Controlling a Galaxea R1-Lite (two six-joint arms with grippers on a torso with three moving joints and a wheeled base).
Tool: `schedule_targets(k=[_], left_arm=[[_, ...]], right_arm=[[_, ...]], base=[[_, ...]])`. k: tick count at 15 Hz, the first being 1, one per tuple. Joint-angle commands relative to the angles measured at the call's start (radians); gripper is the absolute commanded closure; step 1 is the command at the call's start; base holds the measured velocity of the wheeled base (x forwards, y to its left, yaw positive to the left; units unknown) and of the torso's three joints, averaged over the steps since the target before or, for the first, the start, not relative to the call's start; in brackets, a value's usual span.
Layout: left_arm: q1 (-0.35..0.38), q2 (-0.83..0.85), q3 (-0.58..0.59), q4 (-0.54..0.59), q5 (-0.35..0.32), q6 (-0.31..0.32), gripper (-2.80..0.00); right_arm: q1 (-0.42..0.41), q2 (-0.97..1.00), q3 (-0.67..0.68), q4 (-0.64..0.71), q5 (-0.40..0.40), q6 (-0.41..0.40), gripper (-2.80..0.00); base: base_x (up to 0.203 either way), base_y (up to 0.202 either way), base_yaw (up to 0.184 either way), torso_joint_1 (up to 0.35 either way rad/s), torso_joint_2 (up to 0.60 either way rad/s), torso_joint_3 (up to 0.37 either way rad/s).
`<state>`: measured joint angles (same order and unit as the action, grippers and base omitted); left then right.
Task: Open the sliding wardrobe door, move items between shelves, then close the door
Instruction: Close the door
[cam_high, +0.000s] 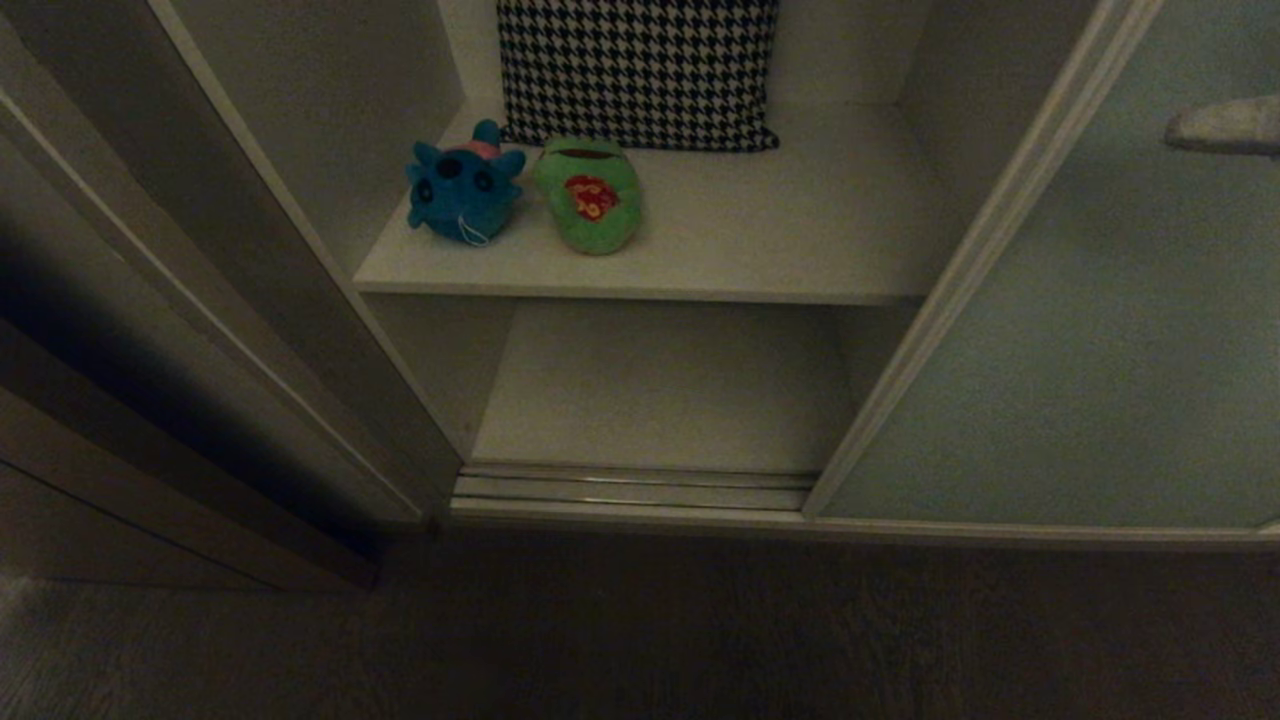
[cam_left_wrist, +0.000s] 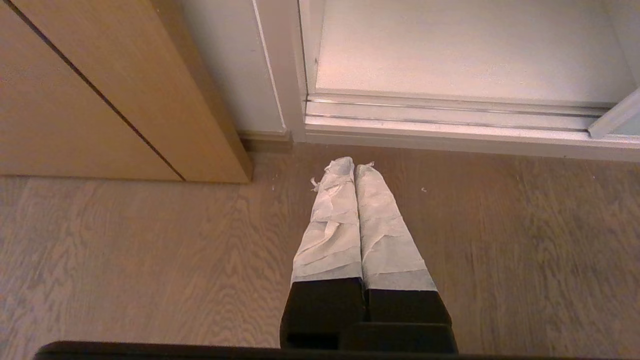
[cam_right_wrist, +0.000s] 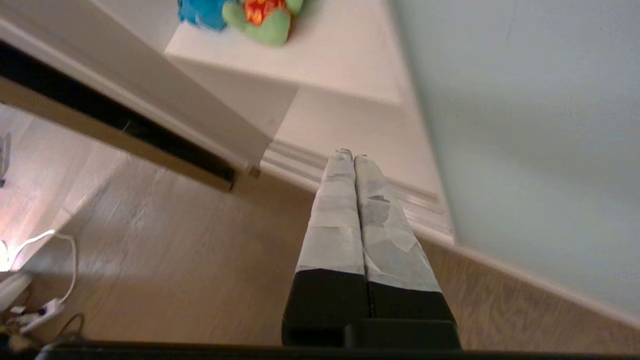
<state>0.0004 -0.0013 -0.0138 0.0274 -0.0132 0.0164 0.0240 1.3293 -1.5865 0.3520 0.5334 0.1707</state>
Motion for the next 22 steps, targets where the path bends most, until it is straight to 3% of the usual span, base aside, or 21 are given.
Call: schedule_targets(k=[1, 6, 13, 15, 22], left_arm=[[0.001, 0.001, 0.0, 0.0, -0.001, 0.0, 0.0], [0.001, 0.001, 0.0, 0.0, -0.001, 0.0, 0.0], [0.0, 0.001, 0.0, 0.0, -0.001, 0.0, 0.0], [0.0, 0.001, 0.0, 0.0, -0.001, 0.0, 0.0], [0.001, 0.001, 0.0, 0.0, -0.001, 0.0, 0.0]], right_arm=[[-0.003, 0.043, -0.014, -0.013, 0.002, 0.003, 0.0], [-0.012, 0.109, -0.08, -0.025, -0.069, 0.004, 0.0], [0.01, 0.153, -0.089, -0.092, -0.079, 0.001, 0.0], [0.018, 0.165, -0.088, -0.108, -0.12, 0.002, 0.0], [0.168, 0.171, -0.094, -0.145, -0.217, -0.002, 0.0]], base=[[0.0, 0.0, 0.0, 0.0, 0.0, 0.0], [0.0, 0.0, 0.0, 0.0, 0.0, 0.0], [0.0, 0.0, 0.0, 0.0, 0.0, 0.0], [0.0, 0.0, 0.0, 0.0, 0.0, 0.0], [0.0, 0.0, 0.0, 0.0, 0.0, 0.0]])
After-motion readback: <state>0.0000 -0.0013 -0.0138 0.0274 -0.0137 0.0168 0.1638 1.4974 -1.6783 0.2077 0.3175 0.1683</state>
